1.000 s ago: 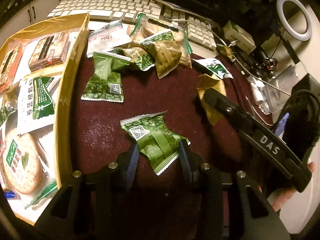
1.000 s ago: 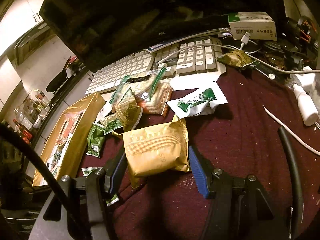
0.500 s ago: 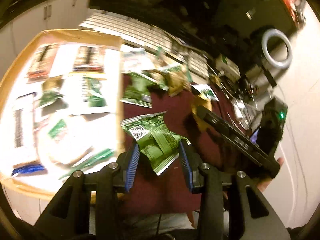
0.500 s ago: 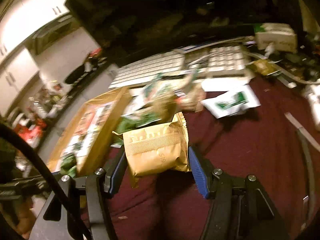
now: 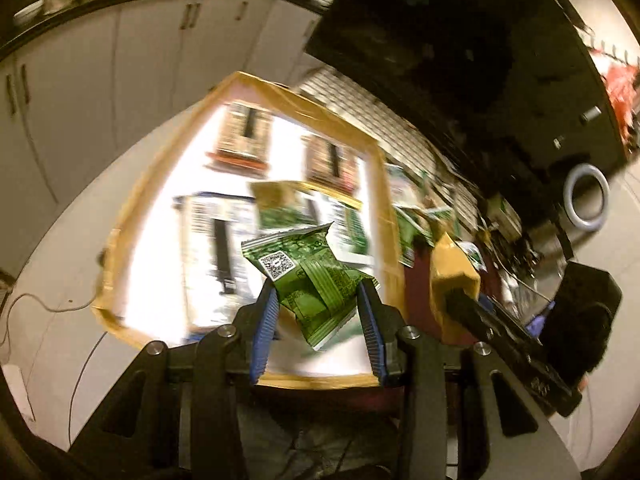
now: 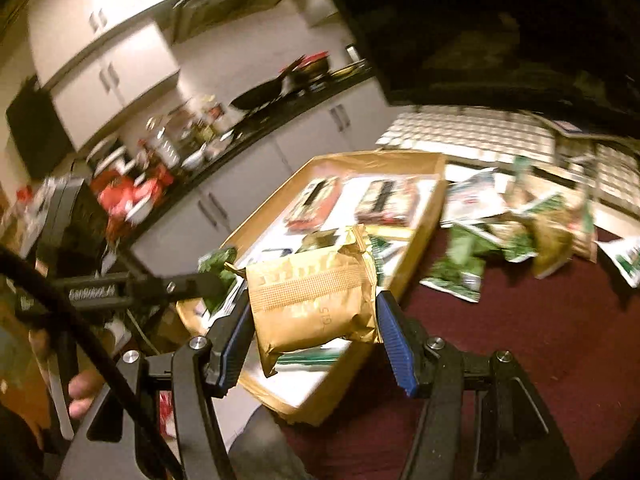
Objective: Organize snacks
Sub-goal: 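Carry both packs over the tray and open both tools to drop them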
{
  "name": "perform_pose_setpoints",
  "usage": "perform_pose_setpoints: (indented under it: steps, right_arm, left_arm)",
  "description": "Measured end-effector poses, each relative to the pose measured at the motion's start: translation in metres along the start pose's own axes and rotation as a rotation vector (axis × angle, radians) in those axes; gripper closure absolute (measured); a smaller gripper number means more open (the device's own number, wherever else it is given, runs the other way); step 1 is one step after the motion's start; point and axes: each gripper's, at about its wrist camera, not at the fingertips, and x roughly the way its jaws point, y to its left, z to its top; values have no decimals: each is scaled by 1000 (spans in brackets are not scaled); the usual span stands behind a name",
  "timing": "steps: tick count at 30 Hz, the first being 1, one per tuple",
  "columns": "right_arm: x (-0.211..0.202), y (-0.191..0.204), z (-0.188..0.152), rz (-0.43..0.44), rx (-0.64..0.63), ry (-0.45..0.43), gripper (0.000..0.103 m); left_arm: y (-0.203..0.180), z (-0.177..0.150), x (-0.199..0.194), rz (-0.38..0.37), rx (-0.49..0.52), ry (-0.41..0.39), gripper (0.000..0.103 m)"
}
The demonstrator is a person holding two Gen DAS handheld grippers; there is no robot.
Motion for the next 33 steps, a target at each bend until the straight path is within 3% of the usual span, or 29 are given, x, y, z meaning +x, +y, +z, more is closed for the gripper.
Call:
perform_pose_setpoints:
  steps: [9,17,27,28,31,33]
  right_arm:
    - [47,21,1,-103,-83,139,43]
    - [65,33,-2,-215,-160,169,42]
    - [61,33,-5,-180,-148,154,38]
    - [61,34,-5,-179,-146,151,38]
    - [56,31,-5,-156,-120,136,35]
    - [49,28,-6,-133,-94,119,33]
  left_arm:
    - [27,-1,3,53,-43,17,61]
    - [33,-2,9,96,-39,37,61]
    - [36,-4,16,109,-43,55,60]
    - [36,-5,15,110,-42,53,59]
    - [33,-5,10,123,-41,22,40]
    - [29,-6,4,135,-34,-19,37]
